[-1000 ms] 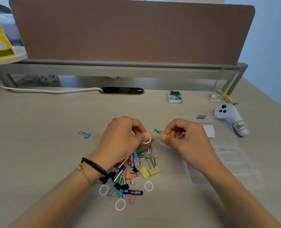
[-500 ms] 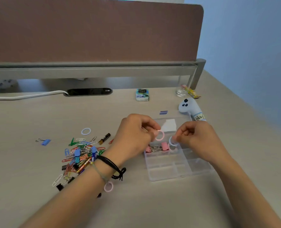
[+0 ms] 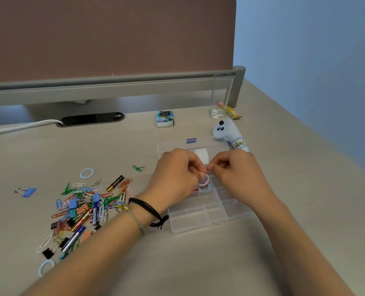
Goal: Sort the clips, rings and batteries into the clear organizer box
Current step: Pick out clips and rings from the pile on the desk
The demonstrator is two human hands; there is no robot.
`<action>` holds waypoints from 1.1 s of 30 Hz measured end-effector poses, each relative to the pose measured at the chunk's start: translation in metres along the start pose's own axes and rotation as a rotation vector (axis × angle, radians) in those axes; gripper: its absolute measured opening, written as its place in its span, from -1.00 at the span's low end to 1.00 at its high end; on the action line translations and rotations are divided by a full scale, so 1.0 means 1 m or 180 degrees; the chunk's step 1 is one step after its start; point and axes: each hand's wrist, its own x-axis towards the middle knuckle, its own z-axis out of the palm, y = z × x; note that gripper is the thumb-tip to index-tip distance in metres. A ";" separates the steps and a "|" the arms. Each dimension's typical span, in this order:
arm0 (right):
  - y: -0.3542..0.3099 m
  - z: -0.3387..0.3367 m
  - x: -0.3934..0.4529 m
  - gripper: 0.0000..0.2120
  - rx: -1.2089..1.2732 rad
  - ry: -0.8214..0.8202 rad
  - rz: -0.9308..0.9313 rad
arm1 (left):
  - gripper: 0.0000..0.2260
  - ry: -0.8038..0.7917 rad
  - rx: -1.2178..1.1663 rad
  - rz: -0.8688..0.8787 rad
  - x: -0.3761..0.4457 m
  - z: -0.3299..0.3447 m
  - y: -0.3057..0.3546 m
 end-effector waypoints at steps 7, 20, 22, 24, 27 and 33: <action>0.003 0.003 0.001 -0.89 -0.0009 0.0000 -0.0005 | -0.94 0.0094 0.0579 0.0040 0.005 0.009 0.002; -0.028 0.005 -0.021 -0.86 0.0262 0.0102 -0.0677 | -0.93 0.0229 0.0378 0.0133 -0.023 -0.024 -0.021; -0.043 0.011 -0.028 -0.84 0.0549 0.0025 -0.0817 | -0.92 0.0377 0.0448 0.0093 -0.032 -0.042 -0.036; -0.057 0.023 -0.030 -0.84 0.0534 -0.0077 -0.0978 | -0.91 0.0538 0.0559 0.0021 -0.041 -0.063 -0.054; -0.079 0.044 -0.026 -0.87 0.0321 -0.0308 -0.1213 | -0.92 0.0711 0.0599 -0.0129 -0.056 -0.096 -0.081; -0.133 0.100 -0.002 -0.90 -0.0196 -0.0749 -0.1565 | -0.91 0.1026 0.0637 -0.0427 -0.080 -0.143 -0.127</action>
